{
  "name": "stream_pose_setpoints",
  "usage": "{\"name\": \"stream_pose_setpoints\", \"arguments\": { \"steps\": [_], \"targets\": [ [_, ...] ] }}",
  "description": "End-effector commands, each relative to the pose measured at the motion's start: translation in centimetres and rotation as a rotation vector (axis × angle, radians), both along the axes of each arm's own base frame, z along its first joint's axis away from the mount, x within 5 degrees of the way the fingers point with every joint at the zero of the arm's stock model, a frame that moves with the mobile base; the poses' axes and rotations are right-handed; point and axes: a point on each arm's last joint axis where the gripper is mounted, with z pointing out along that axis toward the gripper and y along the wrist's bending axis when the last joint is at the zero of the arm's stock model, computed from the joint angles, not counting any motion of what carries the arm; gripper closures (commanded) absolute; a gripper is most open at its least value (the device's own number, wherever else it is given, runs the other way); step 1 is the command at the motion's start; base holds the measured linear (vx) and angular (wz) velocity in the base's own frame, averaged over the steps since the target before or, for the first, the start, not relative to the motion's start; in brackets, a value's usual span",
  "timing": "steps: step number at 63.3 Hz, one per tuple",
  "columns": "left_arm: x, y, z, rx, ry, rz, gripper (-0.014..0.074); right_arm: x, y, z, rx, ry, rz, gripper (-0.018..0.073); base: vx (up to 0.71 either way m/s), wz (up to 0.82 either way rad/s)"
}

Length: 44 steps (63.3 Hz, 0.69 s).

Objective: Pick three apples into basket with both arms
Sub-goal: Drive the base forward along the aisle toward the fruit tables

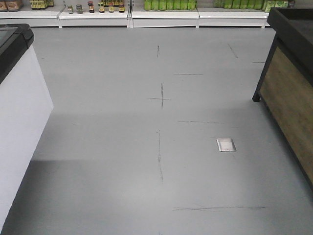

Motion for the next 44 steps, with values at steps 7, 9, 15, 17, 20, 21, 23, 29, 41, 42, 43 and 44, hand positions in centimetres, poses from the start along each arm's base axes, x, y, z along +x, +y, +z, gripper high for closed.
{"name": "stream_pose_setpoints", "arguments": {
  "steps": [7, 9, 15, 17, 20, 21, 23, 29, 41, 42, 43, 44],
  "targets": [
    [-0.04, -0.02, 0.42, -0.002, -0.077, -0.002, 0.0603, -0.04, -0.06, 0.19, -0.018, -0.066, -0.010, 0.0564, 0.00, 0.00],
    [-0.04, -0.02, 0.42, -0.002, -0.077, -0.002, 0.0603, -0.04, -0.06, 0.19, -0.018, -0.066, -0.010, 0.0564, 0.00, 0.00],
    [-0.04, -0.02, 0.42, -0.002, -0.077, -0.002, 0.0603, -0.04, -0.06, 0.19, -0.018, -0.066, -0.010, 0.0564, 0.00, 0.00],
    [-0.04, -0.02, 0.42, -0.002, -0.077, -0.002, 0.0603, -0.04, -0.06, 0.19, -0.018, -0.066, -0.010, 0.0564, 0.00, 0.00],
    [-0.04, -0.02, 0.42, -0.002, -0.077, -0.002, 0.0603, -0.04, -0.06, 0.19, -0.018, -0.066, -0.010, 0.0564, 0.00, 0.00],
    [-0.04, -0.02, 0.42, -0.002, -0.077, -0.002, 0.0603, -0.04, -0.06, 0.19, -0.018, -0.066, -0.010, 0.0564, 0.00, 0.00],
    [-0.04, -0.02, 0.42, -0.002, -0.077, -0.002, 0.0603, -0.04, -0.06, 0.19, -0.018, -0.066, -0.010, 0.0564, 0.00, 0.00],
    [-0.04, -0.02, 0.42, -0.002, -0.077, -0.002, 0.0603, -0.04, -0.06, 0.19, -0.018, -0.066, -0.010, 0.0564, 0.00, 0.00],
    [-0.04, -0.02, 0.42, -0.002, -0.077, -0.002, 0.0603, -0.04, -0.06, 0.19, -0.018, -0.066, -0.010, 0.0564, 0.00, 0.00],
    [-0.04, -0.02, 0.42, -0.002, -0.077, -0.002, 0.0603, -0.04, -0.06, 0.19, -0.018, -0.066, -0.010, 0.0564, 0.00, 0.00],
    [-0.04, -0.02, 0.42, -0.002, -0.077, -0.002, 0.0603, -0.04, -0.06, 0.19, -0.018, -0.066, -0.010, 0.0564, 0.00, 0.00],
    [-0.04, -0.02, 0.42, -0.002, -0.077, -0.002, 0.0603, -0.04, -0.06, 0.19, -0.018, -0.066, -0.010, 0.0564, 0.00, 0.00]
  ]
}}
